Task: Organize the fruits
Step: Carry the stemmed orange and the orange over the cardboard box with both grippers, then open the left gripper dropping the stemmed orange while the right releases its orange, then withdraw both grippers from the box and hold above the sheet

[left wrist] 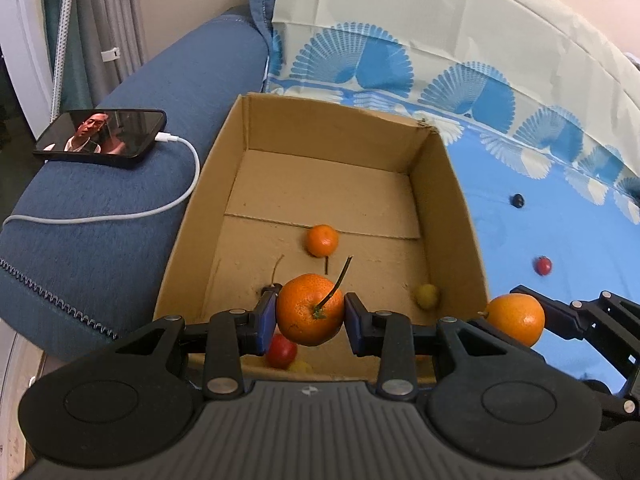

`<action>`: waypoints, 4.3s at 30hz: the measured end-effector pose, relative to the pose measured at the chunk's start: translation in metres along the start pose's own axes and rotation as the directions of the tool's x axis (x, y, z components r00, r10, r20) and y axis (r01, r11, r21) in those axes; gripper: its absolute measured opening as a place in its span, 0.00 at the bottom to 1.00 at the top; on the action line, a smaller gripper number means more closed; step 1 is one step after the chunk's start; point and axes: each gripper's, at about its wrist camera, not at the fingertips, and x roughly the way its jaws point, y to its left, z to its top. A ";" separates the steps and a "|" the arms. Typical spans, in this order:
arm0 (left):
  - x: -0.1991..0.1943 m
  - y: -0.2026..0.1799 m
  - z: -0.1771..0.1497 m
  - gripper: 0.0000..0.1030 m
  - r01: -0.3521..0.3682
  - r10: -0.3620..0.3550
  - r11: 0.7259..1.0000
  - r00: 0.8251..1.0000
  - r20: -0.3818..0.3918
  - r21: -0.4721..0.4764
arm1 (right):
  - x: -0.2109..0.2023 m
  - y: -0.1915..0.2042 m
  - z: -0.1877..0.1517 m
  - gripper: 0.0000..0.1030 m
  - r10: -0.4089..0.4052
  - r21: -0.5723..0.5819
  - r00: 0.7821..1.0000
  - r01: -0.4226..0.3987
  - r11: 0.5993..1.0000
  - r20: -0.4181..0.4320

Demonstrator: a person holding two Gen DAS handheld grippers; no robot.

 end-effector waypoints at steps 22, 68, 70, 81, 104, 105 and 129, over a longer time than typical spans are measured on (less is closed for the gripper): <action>0.093 0.007 0.005 0.39 -0.064 0.068 0.997 0.990 -0.126 0.030 | 0.087 -0.003 -0.006 0.40 0.020 -0.041 0.993 -0.025 0.999 -0.115; -0.029 0.010 -0.065 1.00 -0.118 0.113 0.991 0.990 -0.082 -0.060 | -0.040 0.021 -0.020 0.99 -0.009 -0.023 0.995 0.007 1.000 -0.095; -0.041 0.007 -0.074 1.00 -0.100 0.094 0.993 0.993 -0.077 -0.070 | -0.056 0.021 -0.024 0.99 -0.028 0.005 0.998 0.029 1.000 -0.063; -0.096 -0.024 -0.096 1.00 -0.123 0.121 0.992 0.988 0.097 0.014 | -0.119 0.024 -0.041 0.99 -0.093 0.055 0.993 0.089 0.994 0.071; -0.117 -0.035 -0.107 1.00 -0.133 0.125 0.990 0.980 0.156 0.038 | -0.141 0.024 -0.049 0.99 -0.103 0.084 0.987 0.094 0.992 0.119; -0.116 -0.035 -0.107 1.00 -0.133 0.125 0.990 0.980 0.155 0.038 | -0.140 0.023 -0.050 0.99 -0.103 0.084 0.988 0.093 0.992 0.118; -0.108 -0.033 -0.106 1.00 -0.132 0.126 0.990 0.984 0.128 0.043 | -0.132 0.025 -0.050 0.99 -0.098 0.097 0.991 0.089 0.991 0.091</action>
